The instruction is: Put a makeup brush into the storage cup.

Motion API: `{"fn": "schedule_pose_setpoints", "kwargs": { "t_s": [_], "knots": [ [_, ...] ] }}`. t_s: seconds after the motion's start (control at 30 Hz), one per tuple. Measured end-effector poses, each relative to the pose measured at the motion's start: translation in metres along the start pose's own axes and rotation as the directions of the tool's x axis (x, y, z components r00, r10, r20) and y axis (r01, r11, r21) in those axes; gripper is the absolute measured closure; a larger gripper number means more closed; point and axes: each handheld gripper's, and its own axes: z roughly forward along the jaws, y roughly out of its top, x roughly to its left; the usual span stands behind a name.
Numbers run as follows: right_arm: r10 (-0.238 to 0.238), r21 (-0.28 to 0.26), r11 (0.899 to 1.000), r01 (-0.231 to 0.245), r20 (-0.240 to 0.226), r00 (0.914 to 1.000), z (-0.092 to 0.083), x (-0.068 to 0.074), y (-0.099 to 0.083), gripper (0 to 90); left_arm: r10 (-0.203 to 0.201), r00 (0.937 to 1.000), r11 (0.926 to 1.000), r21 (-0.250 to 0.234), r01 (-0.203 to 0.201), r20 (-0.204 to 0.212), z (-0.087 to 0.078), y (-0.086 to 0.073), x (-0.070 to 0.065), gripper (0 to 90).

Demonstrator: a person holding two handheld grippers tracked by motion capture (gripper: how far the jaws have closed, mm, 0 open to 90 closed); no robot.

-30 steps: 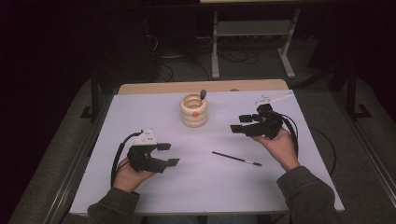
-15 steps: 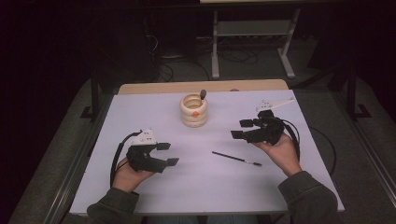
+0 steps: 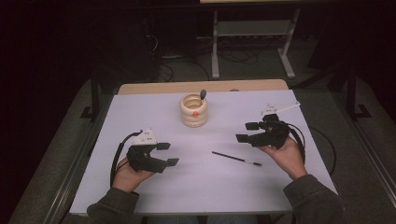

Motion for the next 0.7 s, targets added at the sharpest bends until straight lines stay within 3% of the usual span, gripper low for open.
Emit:
{"fn": "schedule_pose_setpoints", "kwargs": {
  "t_s": [0.7],
  "knots": [
    [-0.003, 0.048, 0.999, 0.002, 0.016, 0.9999, -0.0022, -0.0017, -0.0102, 26.7, 0.004, 1.0000, 0.9999, 0.012, -0.004, -0.001, 0.0008, 0.0003, -0.0008, 30.6]
  ]
}}
